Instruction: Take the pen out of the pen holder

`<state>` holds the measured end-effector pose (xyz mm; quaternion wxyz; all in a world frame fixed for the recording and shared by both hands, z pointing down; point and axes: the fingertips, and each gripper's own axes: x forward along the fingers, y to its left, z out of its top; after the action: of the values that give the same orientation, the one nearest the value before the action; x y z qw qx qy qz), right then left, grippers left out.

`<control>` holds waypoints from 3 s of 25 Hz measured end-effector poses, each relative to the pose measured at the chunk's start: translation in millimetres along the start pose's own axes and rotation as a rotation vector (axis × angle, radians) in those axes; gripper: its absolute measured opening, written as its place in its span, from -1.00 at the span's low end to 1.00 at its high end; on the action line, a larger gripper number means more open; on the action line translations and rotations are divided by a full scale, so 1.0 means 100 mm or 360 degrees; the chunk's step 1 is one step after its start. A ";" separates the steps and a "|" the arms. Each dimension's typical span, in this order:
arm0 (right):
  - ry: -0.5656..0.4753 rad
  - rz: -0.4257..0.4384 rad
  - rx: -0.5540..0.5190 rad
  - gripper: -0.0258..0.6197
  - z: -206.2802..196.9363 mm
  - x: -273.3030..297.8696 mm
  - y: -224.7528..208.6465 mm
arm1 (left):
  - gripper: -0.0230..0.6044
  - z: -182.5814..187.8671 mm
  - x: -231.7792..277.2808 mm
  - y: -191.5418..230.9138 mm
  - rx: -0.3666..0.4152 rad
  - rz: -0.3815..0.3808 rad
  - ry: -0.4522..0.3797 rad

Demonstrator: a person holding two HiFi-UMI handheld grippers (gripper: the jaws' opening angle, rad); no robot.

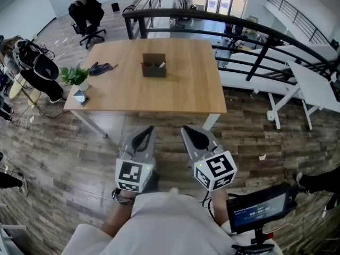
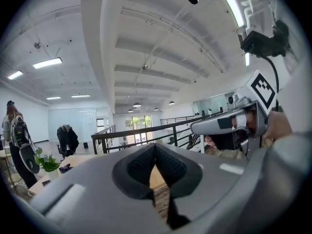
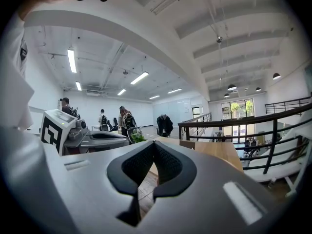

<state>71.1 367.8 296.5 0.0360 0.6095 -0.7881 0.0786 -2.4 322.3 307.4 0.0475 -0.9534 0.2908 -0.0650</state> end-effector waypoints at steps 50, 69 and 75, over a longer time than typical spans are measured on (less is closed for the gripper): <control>0.0160 -0.0036 -0.0238 -0.91 0.49 2.98 -0.81 | -0.93 -0.21 1.80 2.44 -0.0007 -0.0011 -0.0026; 0.0239 -0.0108 -0.0183 -0.91 0.37 3.24 -1.04 | -0.93 -0.42 1.99 2.60 -0.0074 -0.0101 0.0067; 0.0277 -0.0034 -0.0192 -0.89 0.29 3.40 -1.07 | -0.93 -0.54 2.02 2.62 -0.0098 -0.0058 0.0118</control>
<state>88.9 12.1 328.2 0.1418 0.6055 -0.7787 0.0831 12.2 -10.4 346.8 0.0060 -0.9565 0.2768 -0.0920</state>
